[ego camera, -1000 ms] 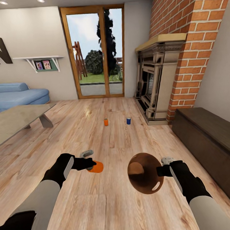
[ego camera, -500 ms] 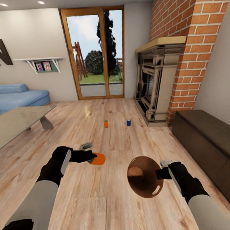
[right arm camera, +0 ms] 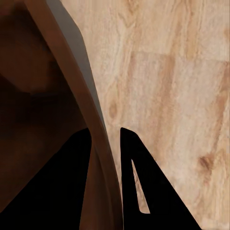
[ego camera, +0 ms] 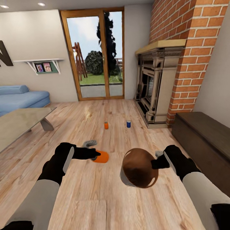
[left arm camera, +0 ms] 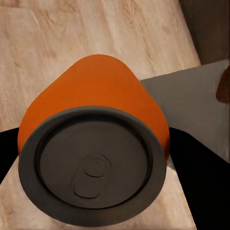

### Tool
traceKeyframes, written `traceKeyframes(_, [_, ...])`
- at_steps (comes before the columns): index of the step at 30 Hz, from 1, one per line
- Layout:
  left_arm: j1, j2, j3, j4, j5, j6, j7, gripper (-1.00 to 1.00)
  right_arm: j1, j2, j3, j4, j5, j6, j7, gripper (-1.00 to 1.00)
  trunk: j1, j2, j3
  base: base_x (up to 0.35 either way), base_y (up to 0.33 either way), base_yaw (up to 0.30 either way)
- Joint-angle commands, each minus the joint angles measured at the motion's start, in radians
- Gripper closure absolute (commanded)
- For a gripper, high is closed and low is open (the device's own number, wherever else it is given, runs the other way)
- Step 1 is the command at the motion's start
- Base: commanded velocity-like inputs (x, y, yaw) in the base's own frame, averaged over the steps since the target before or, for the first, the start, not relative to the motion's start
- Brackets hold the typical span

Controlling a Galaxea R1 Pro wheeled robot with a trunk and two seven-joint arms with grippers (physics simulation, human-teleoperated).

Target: Put the three can of soda from the living room inside the tash can in the kitchen.

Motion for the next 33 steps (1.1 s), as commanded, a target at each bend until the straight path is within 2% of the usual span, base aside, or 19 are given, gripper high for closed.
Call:
traceKeyframes(1, [0.000, 0.000, -0.001, 0.000, -0.006, 0.000, -0.017, 1.00, -0.014, -0.001, 0.000, 0.023, -0.014, 0.001, 0.013, 1.00, -0.004, 0.007, 0.003, 0.000, 0.000, 0.000])
traceKeyframes(4, [0.001, 0.001, -0.016, -0.001, -0.007, 0.000, -0.090, 1.00, -0.048, -0.001, 0.003, 0.088, -0.013, 0.001, 0.048, 1.00, -0.015, 0.028, 0.013, 0.000, 0.000, 0.000])
traceKeyframes(5, [0.001, 0.001, -0.032, -0.001, -0.007, 0.000, -0.123, 1.00, -0.056, -0.001, 0.004, 0.105, -0.014, 0.001, 0.066, 1.00, -0.019, 0.035, 0.016, 0.000, 0.000, 0.000])
traceKeyframes(10, [0.001, 0.001, -0.069, -0.009, -0.007, 0.000, -0.211, 1.00, -0.069, -0.002, 0.006, 0.129, -0.013, 0.001, 0.124, 1.00, -0.038, 0.070, 0.032, 0.000, 0.000, 0.000])
traceKeyframes(23, [-0.003, 0.000, -0.080, -0.016, -0.007, 0.000, -0.312, 1.00, -0.072, 0.000, 0.012, 0.184, -0.007, 0.001, 0.137, 1.00, -0.088, 0.161, 0.072, 0.000, 0.000, 0.000])
traceKeyframes(28, [-0.002, 0.001, -0.083, -0.016, -0.007, 0.000, -0.340, 1.00, -0.072, 0.002, 0.074, 0.200, -0.007, 0.001, 0.133, 1.00, -0.107, 0.196, 0.088, 0.000, 0.000, 0.000])
traceKeyframes(33, [-0.002, 0.003, -0.085, -0.021, -0.007, 0.000, -0.373, 1.00, -0.072, 0.008, 0.093, 0.223, -0.006, 0.001, 0.127, 1.00, -0.127, 0.231, 0.104, 0.000, 0.000, 0.000])
